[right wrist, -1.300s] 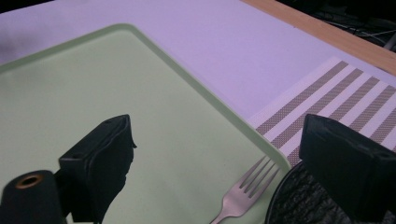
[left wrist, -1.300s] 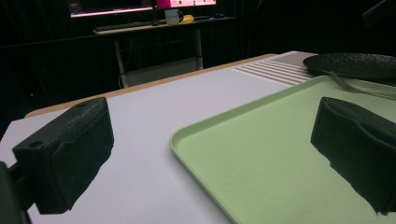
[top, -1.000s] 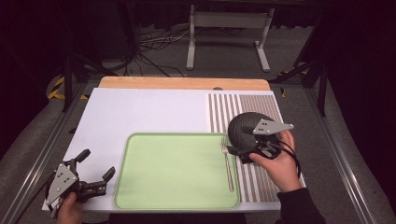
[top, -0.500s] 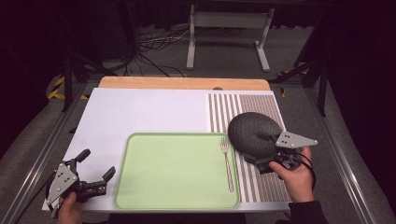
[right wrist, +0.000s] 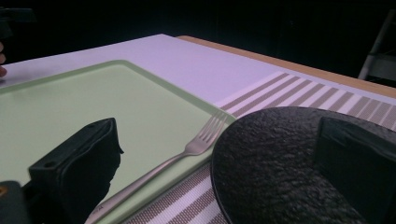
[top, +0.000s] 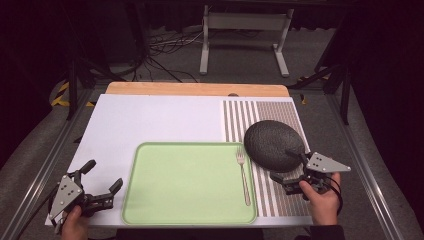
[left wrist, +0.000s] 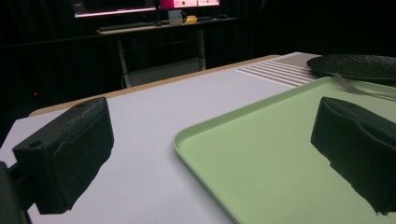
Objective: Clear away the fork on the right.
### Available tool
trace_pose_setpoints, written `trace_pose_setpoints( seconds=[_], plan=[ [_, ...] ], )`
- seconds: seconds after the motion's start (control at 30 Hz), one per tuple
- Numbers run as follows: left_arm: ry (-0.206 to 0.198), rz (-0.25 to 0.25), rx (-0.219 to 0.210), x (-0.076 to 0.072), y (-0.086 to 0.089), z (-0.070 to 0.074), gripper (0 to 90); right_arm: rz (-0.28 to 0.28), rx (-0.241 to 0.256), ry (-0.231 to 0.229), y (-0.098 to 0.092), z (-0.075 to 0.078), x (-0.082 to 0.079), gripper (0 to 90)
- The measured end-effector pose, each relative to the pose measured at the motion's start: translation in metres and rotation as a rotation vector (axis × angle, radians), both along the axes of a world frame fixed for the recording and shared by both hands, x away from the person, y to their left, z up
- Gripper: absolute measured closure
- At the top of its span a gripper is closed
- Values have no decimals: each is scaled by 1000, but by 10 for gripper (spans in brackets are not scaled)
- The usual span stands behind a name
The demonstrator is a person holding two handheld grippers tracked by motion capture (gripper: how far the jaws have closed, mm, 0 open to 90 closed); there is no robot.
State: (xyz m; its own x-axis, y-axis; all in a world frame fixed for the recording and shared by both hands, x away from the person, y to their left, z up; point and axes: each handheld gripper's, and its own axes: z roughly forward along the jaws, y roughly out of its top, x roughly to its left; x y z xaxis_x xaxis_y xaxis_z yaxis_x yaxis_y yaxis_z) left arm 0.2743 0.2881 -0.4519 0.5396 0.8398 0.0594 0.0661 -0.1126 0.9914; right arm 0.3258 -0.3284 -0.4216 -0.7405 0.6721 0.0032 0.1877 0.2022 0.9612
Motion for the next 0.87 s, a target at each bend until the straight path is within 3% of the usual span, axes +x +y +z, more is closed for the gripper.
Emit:
trace_pose_setpoints(
  seconds=[0.2, 0.3, 0.37, 0.43, 0.87],
  plan=[
    [-4, -1, -3, 0, 0, 0, 0, -40, 15, 14, -13, -16, -9, 11],
    [-4, -2, -3, 0, 0, 0, 0, -77, 57, 27, -17, -23, -14, 11],
    [-5, -2, -4, 0, 0, 0, 0, -91, 56, 43, -17, -26, -16, 11],
    [-7, -3, -6, 0, -1, 0, 0, -89, 3, 68, -15, -29, -18, 12],
    [-12, -6, -5, 0, -1, 1, 0, -108, -10, 79, -14, -30, -18, 12]
  ],
)
